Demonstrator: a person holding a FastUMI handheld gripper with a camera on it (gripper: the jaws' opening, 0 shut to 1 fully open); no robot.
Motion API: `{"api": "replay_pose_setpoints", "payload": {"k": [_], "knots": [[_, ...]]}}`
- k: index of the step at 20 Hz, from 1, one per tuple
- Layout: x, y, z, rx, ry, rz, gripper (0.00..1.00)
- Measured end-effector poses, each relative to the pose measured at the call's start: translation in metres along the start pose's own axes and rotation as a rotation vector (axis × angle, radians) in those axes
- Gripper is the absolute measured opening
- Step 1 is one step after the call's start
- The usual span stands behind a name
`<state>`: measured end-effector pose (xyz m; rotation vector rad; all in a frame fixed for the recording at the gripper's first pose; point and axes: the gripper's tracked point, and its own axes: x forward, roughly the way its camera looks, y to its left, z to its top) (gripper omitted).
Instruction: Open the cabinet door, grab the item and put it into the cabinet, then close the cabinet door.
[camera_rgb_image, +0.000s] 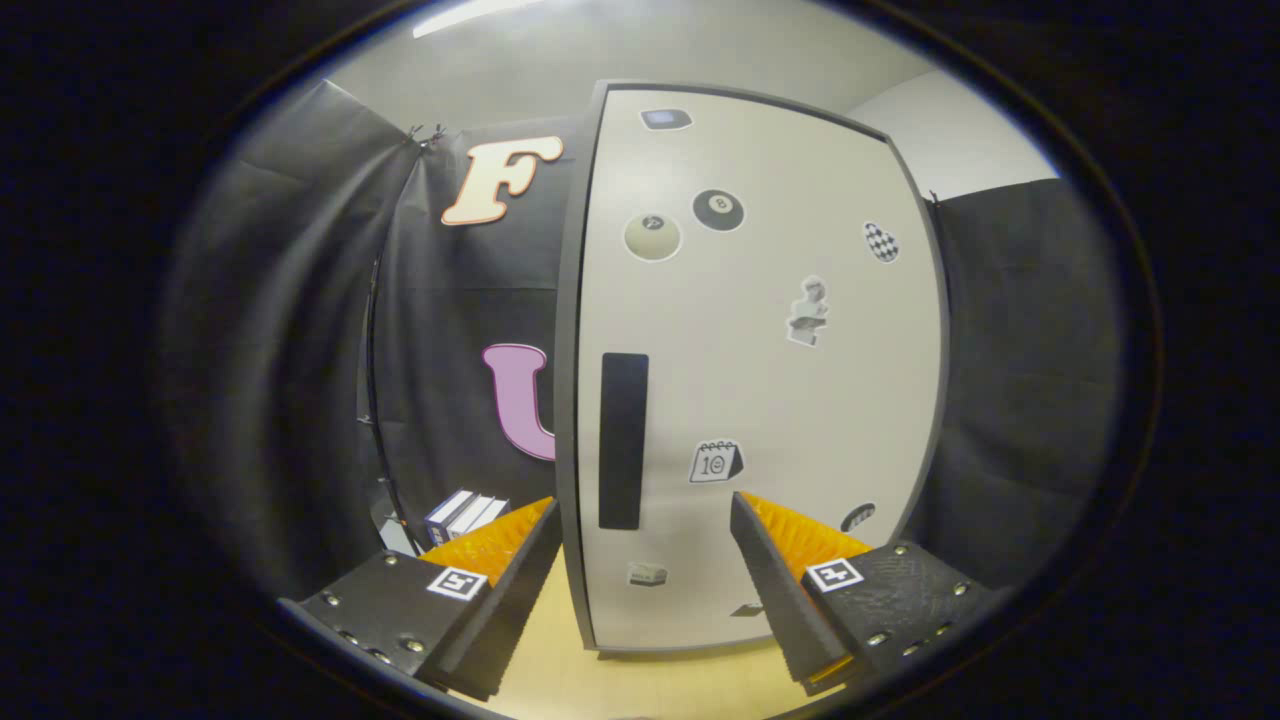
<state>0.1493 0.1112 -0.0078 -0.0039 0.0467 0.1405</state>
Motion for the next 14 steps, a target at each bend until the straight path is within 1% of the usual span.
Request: {"api": "replay_pose_setpoints", "payload": {"k": [6,8,10,12,14], "knots": [[0.044,0.010,0.006,0.015,-0.002,0.003,0.99],[0.054,0.012,0.008,0.024,-0.006,-0.001,0.84],[0.063,0.014,0.009,0.028,-0.004,0.003,0.80],[0.069,0.010,0.008,0.021,0.000,-0.024,0.71],[0.073,0.008,0.004,0.018,0.016,-0.027,0.62]]}}
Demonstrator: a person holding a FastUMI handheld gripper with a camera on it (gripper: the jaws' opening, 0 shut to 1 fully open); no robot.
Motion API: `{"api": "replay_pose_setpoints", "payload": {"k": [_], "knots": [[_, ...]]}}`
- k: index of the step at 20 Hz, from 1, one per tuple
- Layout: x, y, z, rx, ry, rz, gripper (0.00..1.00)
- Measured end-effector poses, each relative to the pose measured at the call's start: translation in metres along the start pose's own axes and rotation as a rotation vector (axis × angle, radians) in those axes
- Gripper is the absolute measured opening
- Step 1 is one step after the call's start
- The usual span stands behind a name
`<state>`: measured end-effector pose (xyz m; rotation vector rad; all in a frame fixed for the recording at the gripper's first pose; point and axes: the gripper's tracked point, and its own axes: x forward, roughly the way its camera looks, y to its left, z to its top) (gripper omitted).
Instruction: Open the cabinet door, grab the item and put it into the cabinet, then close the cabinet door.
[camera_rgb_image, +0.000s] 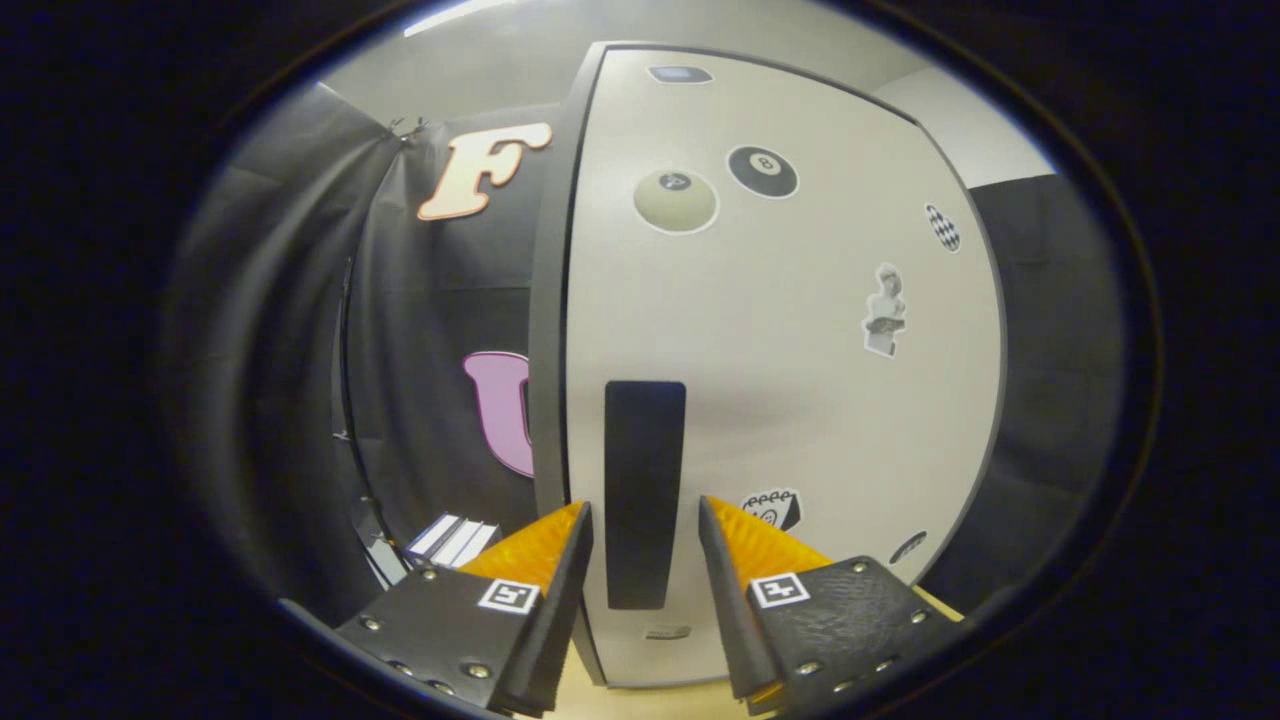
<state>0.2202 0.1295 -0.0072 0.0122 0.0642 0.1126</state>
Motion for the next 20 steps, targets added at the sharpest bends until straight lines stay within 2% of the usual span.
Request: {"api": "replay_pose_setpoints", "payload": {"k": [4,7,12,14,20], "knots": [[0.001,0.004,-0.003,0.008,0.016,0.005,0.37],[0.002,0.004,-0.002,0.034,0.018,0.000,0.27],[-0.001,0.003,-0.005,0.055,0.028,0.030,0.27],[-0.007,0.003,-0.004,0.067,0.015,0.035,0.17],[-0.046,-0.012,-0.004,0.080,-0.020,0.030,0.16]]}}
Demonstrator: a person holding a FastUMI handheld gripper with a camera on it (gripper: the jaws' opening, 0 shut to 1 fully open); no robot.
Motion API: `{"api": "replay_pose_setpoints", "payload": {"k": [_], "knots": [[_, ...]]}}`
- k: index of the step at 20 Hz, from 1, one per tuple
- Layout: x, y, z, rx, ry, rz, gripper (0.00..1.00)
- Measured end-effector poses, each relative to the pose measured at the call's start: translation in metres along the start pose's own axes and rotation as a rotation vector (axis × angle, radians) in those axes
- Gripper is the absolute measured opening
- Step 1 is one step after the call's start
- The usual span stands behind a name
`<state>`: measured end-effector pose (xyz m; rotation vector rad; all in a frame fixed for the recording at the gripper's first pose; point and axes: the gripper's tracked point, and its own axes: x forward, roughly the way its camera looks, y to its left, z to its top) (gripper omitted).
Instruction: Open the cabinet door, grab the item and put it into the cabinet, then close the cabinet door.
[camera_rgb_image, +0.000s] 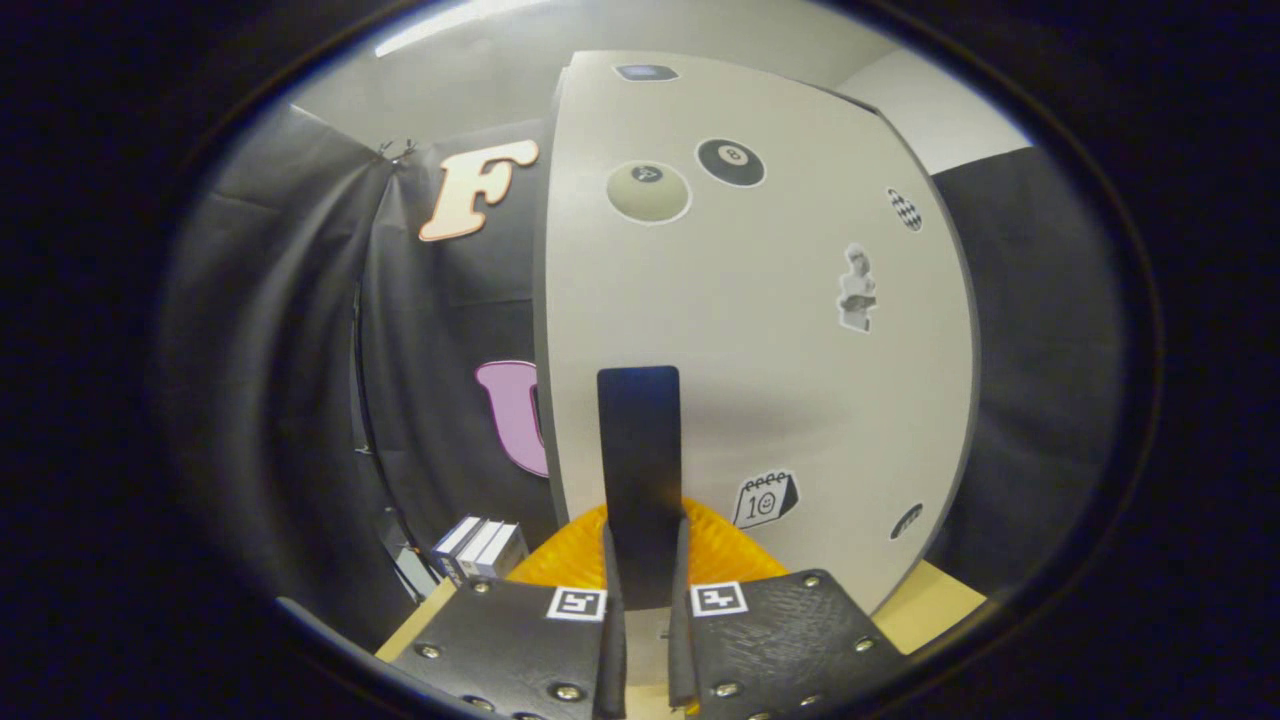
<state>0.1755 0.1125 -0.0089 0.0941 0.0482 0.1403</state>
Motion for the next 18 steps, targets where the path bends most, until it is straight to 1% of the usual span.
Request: {"api": "replay_pose_setpoints", "payload": {"k": [8,13,18], "knots": [[-0.085,-0.046,0.004,0.022,0.009,-0.015,0.16],[-0.116,-0.071,0.006,0.023,0.018,-0.040,0.16],[-0.159,-0.113,0.010,0.037,0.025,-0.084,0.16]]}}
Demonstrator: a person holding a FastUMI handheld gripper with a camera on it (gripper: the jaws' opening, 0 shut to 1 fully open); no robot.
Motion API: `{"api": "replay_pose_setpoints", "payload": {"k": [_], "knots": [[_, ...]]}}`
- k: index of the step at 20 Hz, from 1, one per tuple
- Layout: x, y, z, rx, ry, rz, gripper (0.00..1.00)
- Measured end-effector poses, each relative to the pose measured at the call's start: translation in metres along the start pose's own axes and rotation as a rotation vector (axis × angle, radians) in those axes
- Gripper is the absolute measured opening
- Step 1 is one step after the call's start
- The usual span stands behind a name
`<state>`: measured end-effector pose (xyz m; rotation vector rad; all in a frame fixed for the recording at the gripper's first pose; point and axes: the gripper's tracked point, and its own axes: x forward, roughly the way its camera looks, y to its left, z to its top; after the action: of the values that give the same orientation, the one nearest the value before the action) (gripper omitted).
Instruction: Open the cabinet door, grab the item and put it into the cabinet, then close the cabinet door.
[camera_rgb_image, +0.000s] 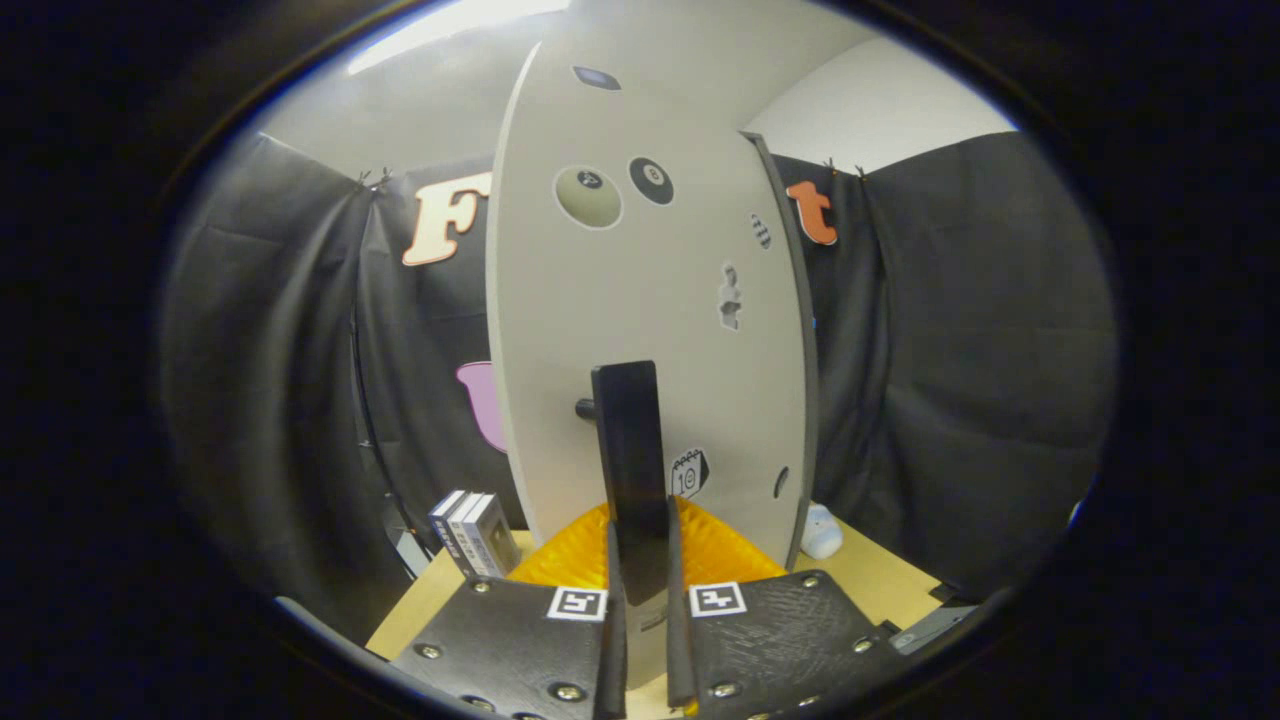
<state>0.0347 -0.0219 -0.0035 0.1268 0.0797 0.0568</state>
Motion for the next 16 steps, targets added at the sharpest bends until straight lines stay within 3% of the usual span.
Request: {"api": "replay_pose_setpoints", "payload": {"k": [13,16], "knots": [[-0.053,-0.117,0.014,-0.046,-0.010,-0.194,0.15],[-0.059,-0.135,0.018,-0.062,-0.013,-0.198,0.15]]}}
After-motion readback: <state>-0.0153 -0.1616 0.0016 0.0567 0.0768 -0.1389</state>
